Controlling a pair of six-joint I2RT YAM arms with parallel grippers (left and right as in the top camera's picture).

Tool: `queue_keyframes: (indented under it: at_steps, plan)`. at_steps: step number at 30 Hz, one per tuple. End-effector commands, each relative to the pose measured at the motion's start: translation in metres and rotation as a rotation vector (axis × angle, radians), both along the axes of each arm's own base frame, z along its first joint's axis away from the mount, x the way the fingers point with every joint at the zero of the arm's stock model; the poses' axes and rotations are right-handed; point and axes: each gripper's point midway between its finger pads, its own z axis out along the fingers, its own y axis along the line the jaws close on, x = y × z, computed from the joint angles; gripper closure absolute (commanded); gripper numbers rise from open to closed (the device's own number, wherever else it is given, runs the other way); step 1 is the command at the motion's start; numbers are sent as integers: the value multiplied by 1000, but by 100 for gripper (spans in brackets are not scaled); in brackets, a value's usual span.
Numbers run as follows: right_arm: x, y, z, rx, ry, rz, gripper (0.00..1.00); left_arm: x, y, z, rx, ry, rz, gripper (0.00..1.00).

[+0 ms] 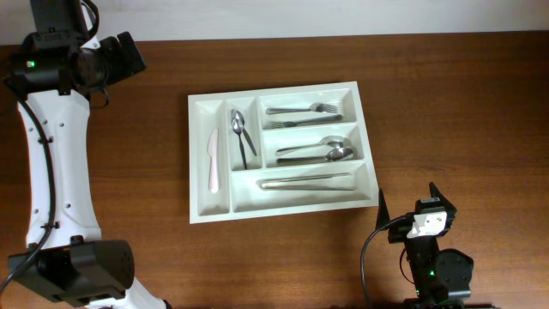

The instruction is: Pack container

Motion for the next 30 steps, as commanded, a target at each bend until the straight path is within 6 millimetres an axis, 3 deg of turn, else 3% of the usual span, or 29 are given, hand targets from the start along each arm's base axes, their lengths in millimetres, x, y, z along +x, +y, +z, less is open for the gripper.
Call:
queue_keyframes:
  at_steps: [1,10,13,15,16,18,20,25,30]
  plan:
    - [0,-2,-1,7,1,-12,1,1,2,1,13,-1,-3,1]
    - [0,-2,-2,7,2,-12,1,-1,2,4,14,-7,-3,1]
    - [0,-2,-2,7,1,-12,1,-16,-9,40,24,-89,-21,1]
    - [0,-2,-2,7,2,-12,1,-35,-23,77,33,-177,-48,1]
    - [0,-2,-2,7,1,-12,2,-48,-32,97,36,-227,-67,1]
    - [0,-2,-2,7,2,-12,1,-107,-73,169,34,-421,-166,1]
    - [0,-2,-2,7,2,-12,1,-144,-90,201,24,-522,-220,1]
    - [0,-2,-2,7,2,-12,1,-238,-98,259,2,-750,-282,1]
    - [0,-2,-2,7,2,-12,1,-314,-86,283,-1,-909,-274,1]
